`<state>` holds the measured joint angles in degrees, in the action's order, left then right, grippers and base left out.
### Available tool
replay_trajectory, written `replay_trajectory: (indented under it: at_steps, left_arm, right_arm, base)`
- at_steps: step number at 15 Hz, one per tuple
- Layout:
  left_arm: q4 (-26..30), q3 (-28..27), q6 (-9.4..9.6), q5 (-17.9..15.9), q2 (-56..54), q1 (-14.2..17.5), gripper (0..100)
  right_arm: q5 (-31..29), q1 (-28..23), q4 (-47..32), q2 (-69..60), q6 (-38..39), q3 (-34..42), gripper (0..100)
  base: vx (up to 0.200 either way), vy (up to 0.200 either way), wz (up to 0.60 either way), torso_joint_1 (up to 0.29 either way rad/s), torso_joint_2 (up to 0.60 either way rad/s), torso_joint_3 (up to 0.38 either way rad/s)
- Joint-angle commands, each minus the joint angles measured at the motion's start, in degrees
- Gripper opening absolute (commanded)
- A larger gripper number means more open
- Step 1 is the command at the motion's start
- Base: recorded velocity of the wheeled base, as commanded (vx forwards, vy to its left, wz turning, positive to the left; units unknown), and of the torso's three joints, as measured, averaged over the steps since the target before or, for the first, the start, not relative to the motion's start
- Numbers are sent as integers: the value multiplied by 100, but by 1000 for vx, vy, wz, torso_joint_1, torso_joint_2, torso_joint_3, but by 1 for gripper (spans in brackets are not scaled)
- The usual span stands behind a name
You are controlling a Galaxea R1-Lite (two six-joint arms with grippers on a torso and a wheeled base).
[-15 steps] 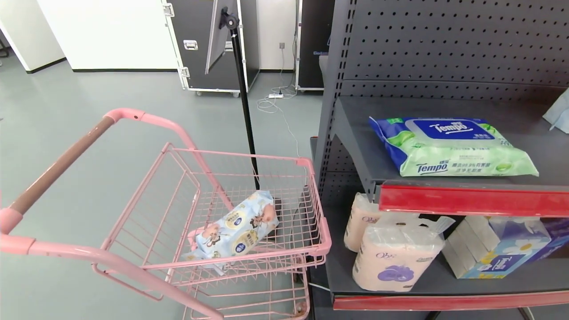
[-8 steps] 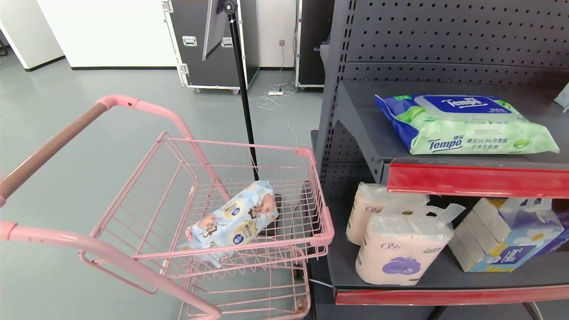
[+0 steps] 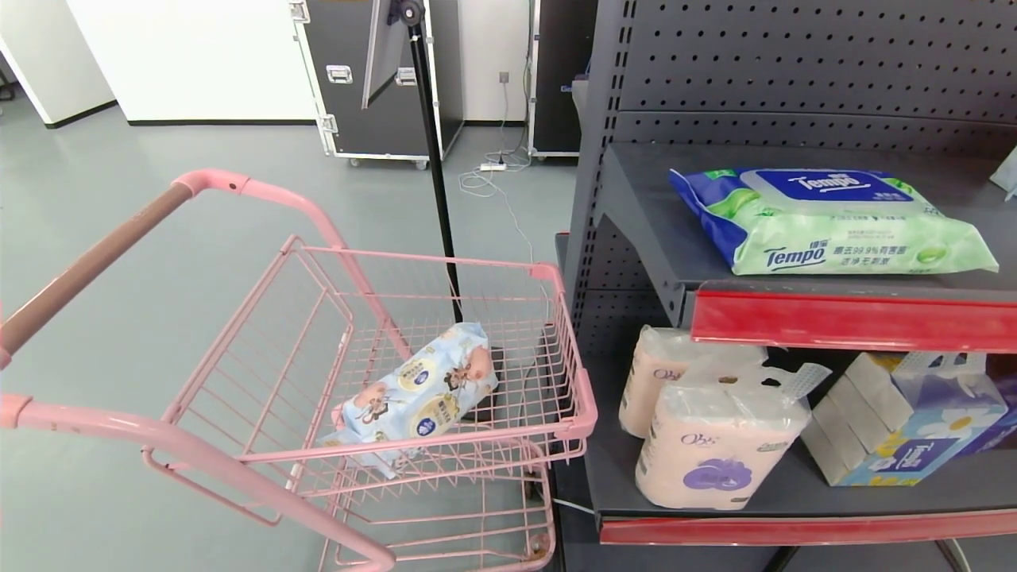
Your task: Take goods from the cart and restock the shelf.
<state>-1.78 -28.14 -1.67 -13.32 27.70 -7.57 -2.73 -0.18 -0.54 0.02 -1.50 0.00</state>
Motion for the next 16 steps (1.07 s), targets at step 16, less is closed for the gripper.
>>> replay_trajectory:
  at_steps: [16]
  left_arm:
    - [-1510, -2196, 2268, -1199, 8340, -254, 100]
  right_arm:
    - [1, 1, 1, -2, -8, 0, 100]
  base:
    - [0, 0, 0, 0, 0, 0]
